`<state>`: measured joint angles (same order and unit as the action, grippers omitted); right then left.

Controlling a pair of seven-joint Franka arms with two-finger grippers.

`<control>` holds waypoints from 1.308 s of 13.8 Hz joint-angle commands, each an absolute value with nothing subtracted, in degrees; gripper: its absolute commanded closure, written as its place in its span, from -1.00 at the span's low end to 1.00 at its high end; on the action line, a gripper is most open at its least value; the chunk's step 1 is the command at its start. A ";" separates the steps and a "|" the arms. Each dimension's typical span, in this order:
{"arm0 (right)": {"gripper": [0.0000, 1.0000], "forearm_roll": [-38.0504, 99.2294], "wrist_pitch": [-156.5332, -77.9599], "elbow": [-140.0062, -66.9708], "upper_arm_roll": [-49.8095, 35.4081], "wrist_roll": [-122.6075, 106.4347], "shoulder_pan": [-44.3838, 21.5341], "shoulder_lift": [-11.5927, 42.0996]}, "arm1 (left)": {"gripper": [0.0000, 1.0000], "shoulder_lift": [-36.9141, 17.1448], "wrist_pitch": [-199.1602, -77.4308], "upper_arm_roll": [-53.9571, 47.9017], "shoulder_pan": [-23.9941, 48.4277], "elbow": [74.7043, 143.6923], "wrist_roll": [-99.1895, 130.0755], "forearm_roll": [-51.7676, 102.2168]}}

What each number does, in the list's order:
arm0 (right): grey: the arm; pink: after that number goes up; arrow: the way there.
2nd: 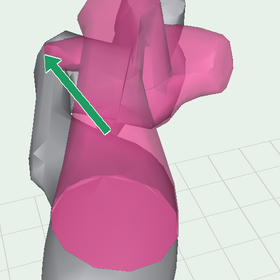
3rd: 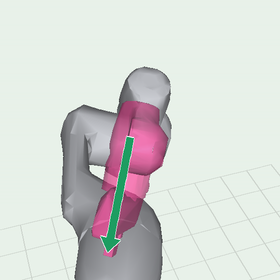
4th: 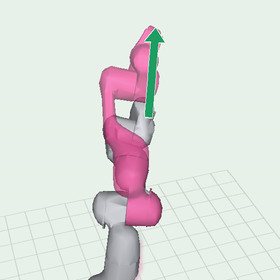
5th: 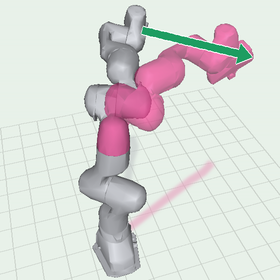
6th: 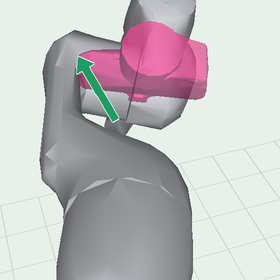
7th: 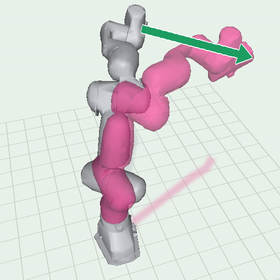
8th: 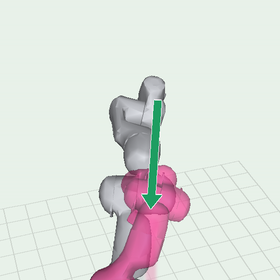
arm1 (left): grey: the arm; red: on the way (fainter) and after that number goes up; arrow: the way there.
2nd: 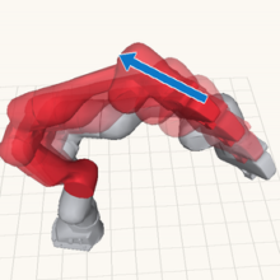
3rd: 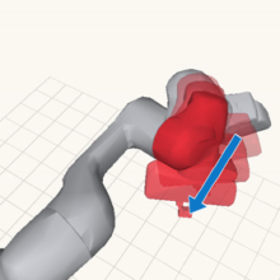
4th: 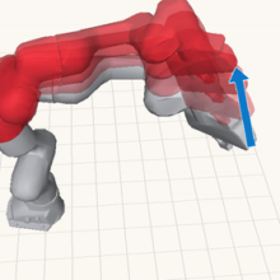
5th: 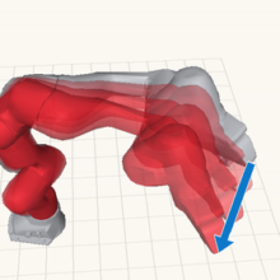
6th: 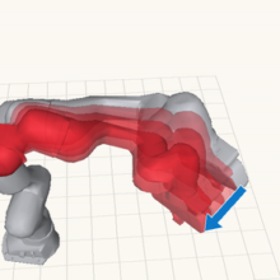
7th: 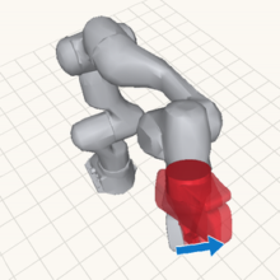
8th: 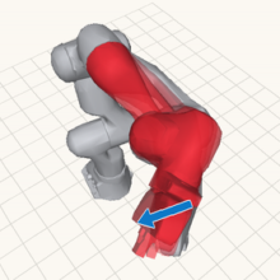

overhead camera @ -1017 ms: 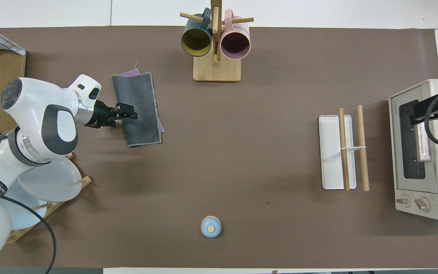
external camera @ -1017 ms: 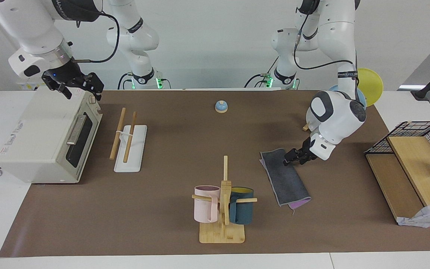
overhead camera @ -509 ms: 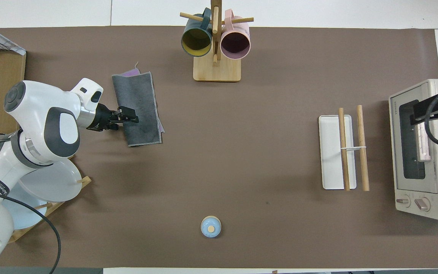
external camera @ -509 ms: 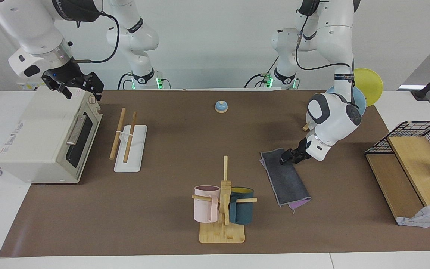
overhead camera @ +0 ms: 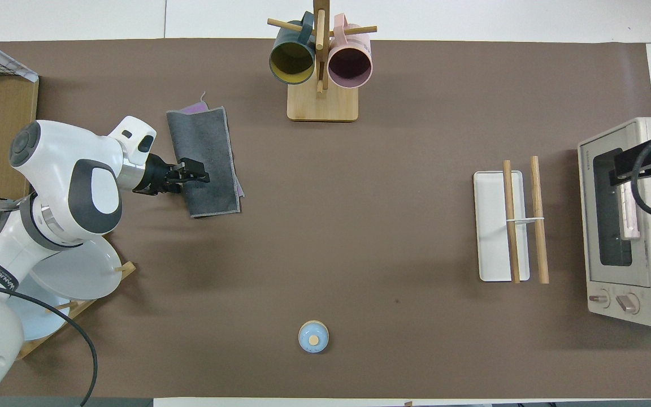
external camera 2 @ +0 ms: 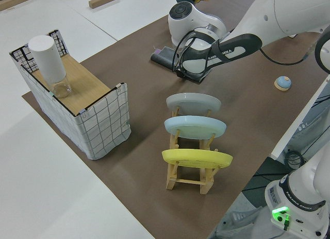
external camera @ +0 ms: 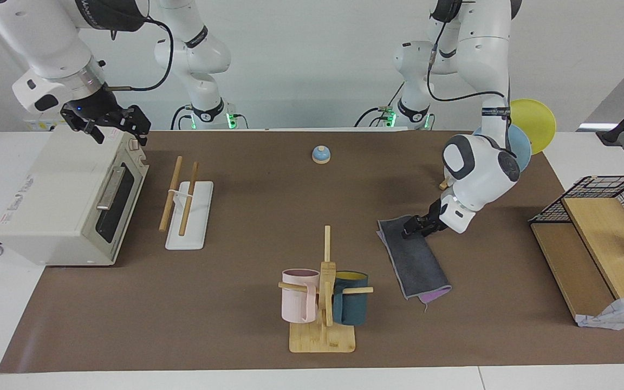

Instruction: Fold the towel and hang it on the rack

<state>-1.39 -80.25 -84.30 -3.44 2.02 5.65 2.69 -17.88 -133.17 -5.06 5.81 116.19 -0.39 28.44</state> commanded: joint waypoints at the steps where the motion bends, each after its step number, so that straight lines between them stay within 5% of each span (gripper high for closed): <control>1: -1.00 -0.62 -80.95 -85.96 -3.87 0.79 6.50 1.32 | -0.56 -17.31 -135.00 -4.66 6.42 117.77 -1.67 29.79; 4: -1.00 -0.62 -80.95 -85.96 -3.87 0.79 6.50 1.32 | -0.30 -17.31 -135.26 -4.57 6.42 118.56 -1.76 29.79; 8: -1.00 -0.62 -80.95 -85.96 -3.87 0.79 6.50 1.32 | -0.21 -17.23 -135.70 -4.57 6.42 119.27 -2.28 29.79; 9: -1.00 -0.62 -80.95 -85.96 -3.87 0.79 6.50 1.32 | -0.01 -17.14 -135.70 -4.57 6.42 119.35 -2.37 29.79; 12: -1.00 -0.62 -80.95 -85.96 -3.87 0.79 6.50 1.32 | 1.00 -17.14 -135.62 -4.57 6.33 119.44 -2.29 29.79; 18: -1.00 -0.62 -80.95 -85.96 -3.87 0.79 6.50 1.32 | 1.00 -17.23 -134.30 -4.48 5.63 117.26 -1.15 29.79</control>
<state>-1.39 -80.25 -84.30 -3.44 2.02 5.65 2.69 -17.85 -134.06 -4.81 5.66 117.51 -0.91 28.60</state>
